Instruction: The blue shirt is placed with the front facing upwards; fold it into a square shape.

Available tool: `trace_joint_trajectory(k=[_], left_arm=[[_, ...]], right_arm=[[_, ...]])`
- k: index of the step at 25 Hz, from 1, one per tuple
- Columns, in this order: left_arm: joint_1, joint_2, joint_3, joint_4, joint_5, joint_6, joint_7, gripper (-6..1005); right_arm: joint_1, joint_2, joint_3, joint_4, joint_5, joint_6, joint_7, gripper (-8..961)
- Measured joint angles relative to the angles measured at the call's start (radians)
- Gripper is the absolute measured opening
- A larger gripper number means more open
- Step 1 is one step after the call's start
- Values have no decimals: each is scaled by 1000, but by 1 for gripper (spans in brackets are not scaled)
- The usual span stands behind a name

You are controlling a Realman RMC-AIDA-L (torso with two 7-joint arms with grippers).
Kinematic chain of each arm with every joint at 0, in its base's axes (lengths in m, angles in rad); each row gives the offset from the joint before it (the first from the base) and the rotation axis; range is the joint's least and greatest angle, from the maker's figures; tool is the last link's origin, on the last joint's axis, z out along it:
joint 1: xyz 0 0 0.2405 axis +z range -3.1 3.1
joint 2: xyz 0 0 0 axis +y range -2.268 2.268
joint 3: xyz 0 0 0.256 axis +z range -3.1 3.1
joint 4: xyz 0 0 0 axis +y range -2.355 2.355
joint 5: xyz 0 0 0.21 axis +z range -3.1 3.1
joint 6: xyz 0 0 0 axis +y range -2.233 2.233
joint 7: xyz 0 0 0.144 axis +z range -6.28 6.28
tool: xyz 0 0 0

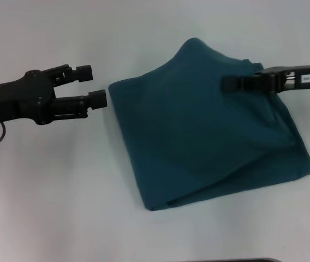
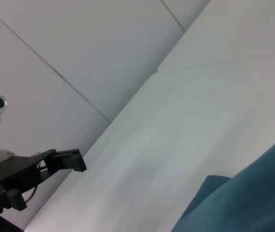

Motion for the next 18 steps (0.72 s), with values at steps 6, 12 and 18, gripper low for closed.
trace_joint_trajectory(k=[6,12,18], left_arm=[[-11,-4,-2,-1,-2,6,-10,936],[-22,-5,-15,-1,-2,11,-25,937],[-31,-5,-15,1,0,10,-27,937]], right_arm=[[-24,-15,50,19,-4,45,0,123],[-53,-24,60,19,-9,53,5,135],[-92,-25,61,20,-11,54,6,148]])
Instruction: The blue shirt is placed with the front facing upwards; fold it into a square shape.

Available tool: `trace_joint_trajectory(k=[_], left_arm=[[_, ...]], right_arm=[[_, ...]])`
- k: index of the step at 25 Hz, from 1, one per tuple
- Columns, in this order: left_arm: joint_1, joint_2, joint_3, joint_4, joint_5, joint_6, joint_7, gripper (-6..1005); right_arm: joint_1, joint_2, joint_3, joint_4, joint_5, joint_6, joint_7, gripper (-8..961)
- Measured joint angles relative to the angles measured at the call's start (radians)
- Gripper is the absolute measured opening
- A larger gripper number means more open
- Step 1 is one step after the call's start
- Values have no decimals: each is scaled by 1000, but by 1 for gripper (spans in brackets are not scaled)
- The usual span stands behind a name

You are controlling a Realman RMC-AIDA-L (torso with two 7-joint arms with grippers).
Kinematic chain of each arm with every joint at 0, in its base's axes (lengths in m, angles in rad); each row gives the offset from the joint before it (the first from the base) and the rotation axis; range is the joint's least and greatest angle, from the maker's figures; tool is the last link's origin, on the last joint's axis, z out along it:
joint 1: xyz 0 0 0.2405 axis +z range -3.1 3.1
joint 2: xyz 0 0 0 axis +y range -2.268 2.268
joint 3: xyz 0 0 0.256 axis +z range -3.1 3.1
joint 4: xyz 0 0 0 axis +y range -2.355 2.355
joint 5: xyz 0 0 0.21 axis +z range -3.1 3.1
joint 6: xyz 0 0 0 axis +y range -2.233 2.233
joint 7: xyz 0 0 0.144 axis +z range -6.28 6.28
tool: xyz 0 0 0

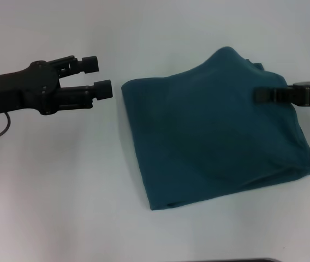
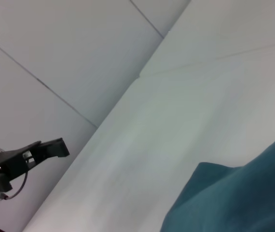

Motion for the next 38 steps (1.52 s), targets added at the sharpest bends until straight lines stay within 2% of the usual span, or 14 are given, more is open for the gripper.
trace_joint_trajectory(k=[8,13,19,26,33,38], left_arm=[[-10,2,0,6,5,-8,0,937],[-11,-1,3,6,6,-8,0,937],[-10,-2,2,8,6,-5,-2,936],[-2,0,1,8,6,-1,-2,936],[-1,4,0,8,7,0,-1,937],[-1,5,0,6,7,-2,-1,937]], right_arm=[[-43,-15,24,0,-1,-3,-1,164],[-45,-21,29,-5,-9,-8,-6,175],[-45,-18,35,-10,-42,-32,-3,187],[-46,-13,47,-36,-123,-162,74,201],[-49,-11,148,-35,-128,-226,71,216],[-35,-17,190,-1,-122,-193,68,417]])
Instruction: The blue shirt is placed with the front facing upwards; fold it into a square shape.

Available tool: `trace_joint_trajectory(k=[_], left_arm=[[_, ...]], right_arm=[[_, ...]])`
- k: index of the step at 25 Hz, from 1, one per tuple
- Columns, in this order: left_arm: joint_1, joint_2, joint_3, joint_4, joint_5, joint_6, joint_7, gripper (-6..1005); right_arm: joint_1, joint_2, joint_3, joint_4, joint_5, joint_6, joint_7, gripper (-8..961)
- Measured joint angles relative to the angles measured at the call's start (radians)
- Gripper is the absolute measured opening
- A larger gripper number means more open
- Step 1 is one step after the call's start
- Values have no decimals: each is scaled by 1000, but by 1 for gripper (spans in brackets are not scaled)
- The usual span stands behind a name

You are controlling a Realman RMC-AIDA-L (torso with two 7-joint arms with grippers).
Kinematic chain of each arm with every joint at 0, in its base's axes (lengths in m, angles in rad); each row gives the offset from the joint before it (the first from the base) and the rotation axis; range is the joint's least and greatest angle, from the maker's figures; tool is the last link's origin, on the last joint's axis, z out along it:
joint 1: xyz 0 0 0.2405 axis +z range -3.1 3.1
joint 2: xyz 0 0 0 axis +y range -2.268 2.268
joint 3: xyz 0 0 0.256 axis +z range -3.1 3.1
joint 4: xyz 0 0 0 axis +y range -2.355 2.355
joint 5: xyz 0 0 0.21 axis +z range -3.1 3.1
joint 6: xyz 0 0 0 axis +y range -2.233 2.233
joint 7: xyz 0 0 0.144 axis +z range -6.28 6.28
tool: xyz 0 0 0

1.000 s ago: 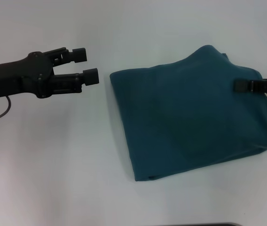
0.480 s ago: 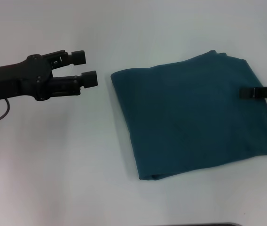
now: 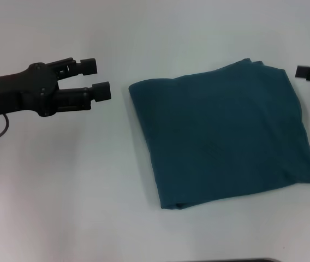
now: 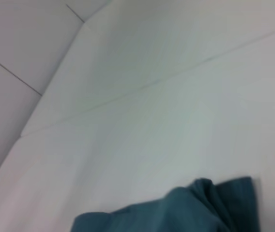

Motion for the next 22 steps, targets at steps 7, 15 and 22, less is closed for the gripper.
trace_joint_trajectory(k=[7,15,22], left_arm=[[-4,0,0,-2,0,-7,-2,936],[-7,-6,0,1,-2,-12,5,937],[-6,-9,0,3,-1,-24,5,936]], right_arm=[[32,-1,10,19,15,53,4,643],[67,5,-6,-68,4,-33,-3,807],[109,22,-16,-121,10,-7,-42,785]])
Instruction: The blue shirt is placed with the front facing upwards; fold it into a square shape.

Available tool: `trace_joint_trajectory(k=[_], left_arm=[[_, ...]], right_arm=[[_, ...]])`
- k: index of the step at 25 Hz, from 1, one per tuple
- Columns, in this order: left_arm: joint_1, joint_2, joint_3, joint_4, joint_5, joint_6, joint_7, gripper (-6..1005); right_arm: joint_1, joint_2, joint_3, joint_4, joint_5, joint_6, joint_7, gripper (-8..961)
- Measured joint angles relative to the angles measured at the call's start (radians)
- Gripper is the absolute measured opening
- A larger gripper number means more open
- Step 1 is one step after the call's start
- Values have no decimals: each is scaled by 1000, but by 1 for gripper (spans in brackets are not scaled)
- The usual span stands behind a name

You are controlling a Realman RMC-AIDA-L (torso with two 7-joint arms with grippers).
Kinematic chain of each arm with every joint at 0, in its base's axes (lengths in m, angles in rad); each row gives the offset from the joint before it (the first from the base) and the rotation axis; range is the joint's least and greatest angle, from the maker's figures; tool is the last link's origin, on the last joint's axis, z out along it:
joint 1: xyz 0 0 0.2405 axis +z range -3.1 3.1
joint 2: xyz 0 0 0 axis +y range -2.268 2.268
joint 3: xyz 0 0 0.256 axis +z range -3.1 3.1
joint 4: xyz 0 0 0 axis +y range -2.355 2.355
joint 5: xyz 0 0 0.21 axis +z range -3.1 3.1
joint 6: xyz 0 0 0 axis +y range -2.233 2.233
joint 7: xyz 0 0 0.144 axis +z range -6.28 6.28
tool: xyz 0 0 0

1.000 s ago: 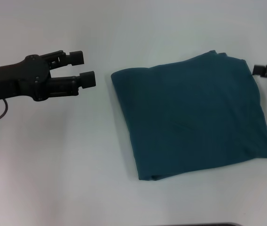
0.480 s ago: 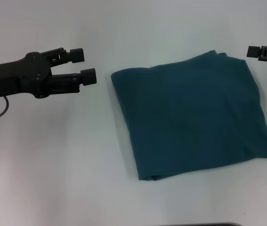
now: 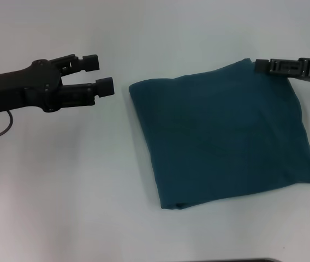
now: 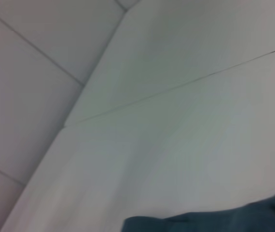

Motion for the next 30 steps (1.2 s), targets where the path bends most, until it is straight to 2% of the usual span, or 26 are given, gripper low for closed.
trace_joint_trajectory(k=[3,9,12,13,16,22,30], left_arm=[[3,4,0,0,0,-2,-2,936],[8,3,0,13,1,-11,1,936],[5,3,0,22,1,-12,3,936],[4,0,0,23,1,-12,4,936],[5,-1,3,24,1,-12,5,937],[9,-2,1,25,1,-12,6,937],[11,-1,1,25,1,-18,6,937]], right_arm=[[6,6,-2,-12,1,26,-13,765],[16,18,-35,-29,1,80,-54,643],[33,25,-52,-52,-2,73,-68,582],[44,31,-76,-76,-3,32,-82,562],[54,35,-114,-100,-3,-35,-97,314],[66,39,-212,-138,-4,-185,-105,81],[56,51,-242,-139,1,-267,-138,38]])
